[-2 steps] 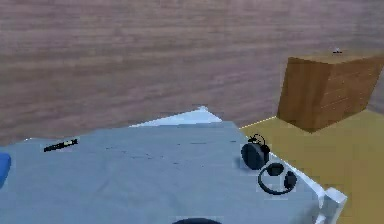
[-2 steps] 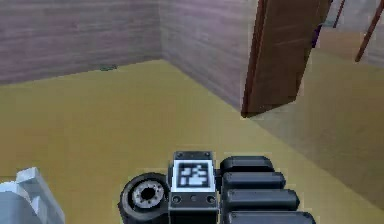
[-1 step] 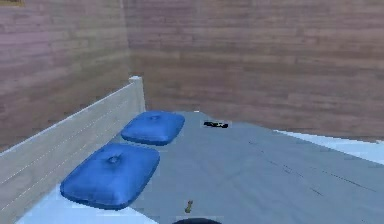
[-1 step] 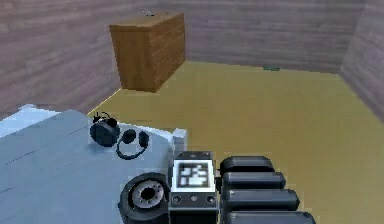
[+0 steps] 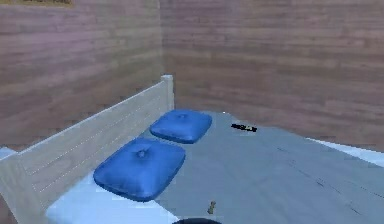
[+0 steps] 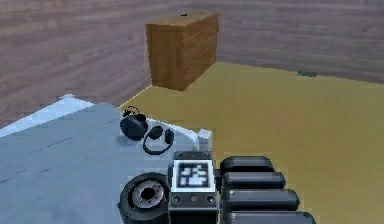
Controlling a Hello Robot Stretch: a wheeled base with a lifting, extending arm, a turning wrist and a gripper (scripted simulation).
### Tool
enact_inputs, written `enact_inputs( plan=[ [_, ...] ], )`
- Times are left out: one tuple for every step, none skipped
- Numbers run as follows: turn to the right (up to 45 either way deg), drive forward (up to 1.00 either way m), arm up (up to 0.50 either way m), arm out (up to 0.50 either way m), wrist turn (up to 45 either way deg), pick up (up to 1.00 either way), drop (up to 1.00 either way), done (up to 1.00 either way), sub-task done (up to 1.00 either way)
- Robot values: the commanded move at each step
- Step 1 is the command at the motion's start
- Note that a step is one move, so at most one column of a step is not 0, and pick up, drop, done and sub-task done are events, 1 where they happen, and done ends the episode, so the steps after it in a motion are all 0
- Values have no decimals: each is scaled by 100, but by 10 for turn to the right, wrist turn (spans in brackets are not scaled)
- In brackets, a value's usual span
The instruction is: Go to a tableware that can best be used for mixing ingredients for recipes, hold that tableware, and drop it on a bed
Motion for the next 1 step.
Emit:
enact_inputs(
  plan=[
    [450, 0, 0, 0, 0, 0, 0, 0, 0]
  ],
)
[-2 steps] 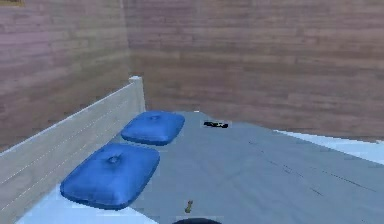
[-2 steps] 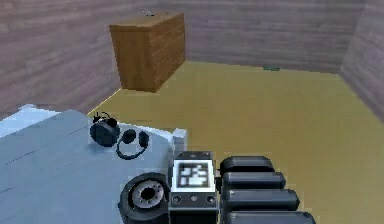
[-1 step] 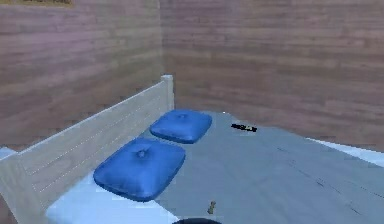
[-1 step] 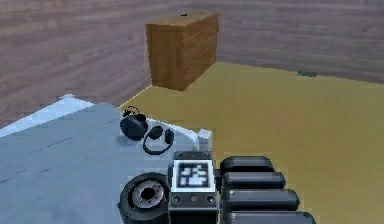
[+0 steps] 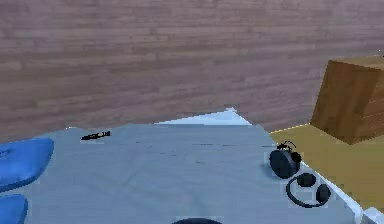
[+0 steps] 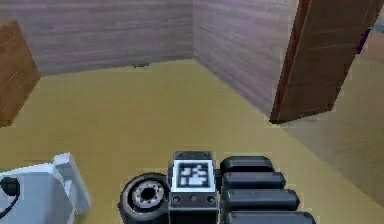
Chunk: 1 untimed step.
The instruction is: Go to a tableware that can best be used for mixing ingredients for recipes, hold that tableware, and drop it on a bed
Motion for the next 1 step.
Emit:
enact_inputs(
  plan=[
    [90, 0, 0, 0, 0, 0, 0, 0, 0]
  ],
)
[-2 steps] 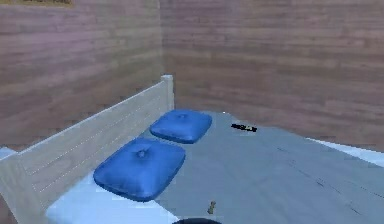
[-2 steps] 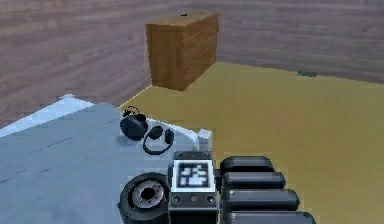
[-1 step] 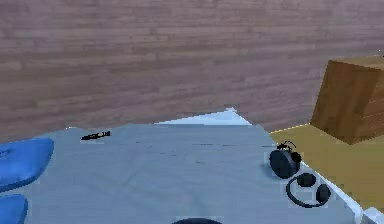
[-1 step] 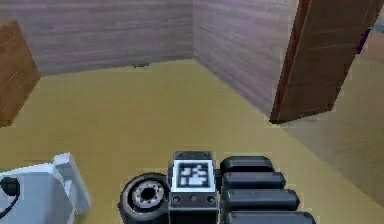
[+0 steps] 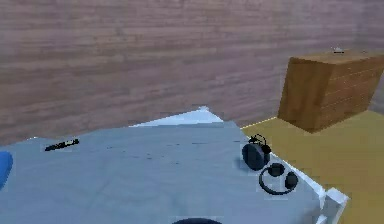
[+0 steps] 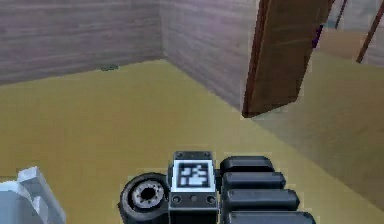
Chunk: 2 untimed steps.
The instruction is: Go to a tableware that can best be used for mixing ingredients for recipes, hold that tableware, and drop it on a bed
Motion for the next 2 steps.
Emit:
enact_inputs(
  plan=[
    [-450, 0, 0, 0, 0, 0, 0, 0, 0],
    [-30, 0, 0, 0, 0, 0, 0, 0, 0]
  ],
)
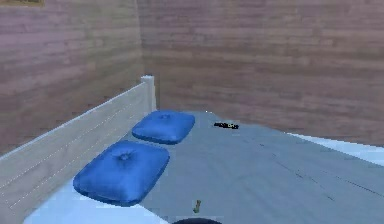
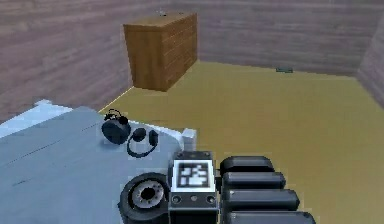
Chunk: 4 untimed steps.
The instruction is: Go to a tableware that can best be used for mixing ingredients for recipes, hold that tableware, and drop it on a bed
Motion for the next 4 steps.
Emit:
enact_inputs(
  plan=[
    [0, 10, 0, 0, 0, 0, 0, 0, 0],
    [450, 0, 0, 0, 0, 0, 0, 0, 0],
    [30, 0, 0, 0, 0, 0, 0, 0, 0],
    [-420, 0, 0, 0, 0, 0, 0, 0, 0]
  ],
)
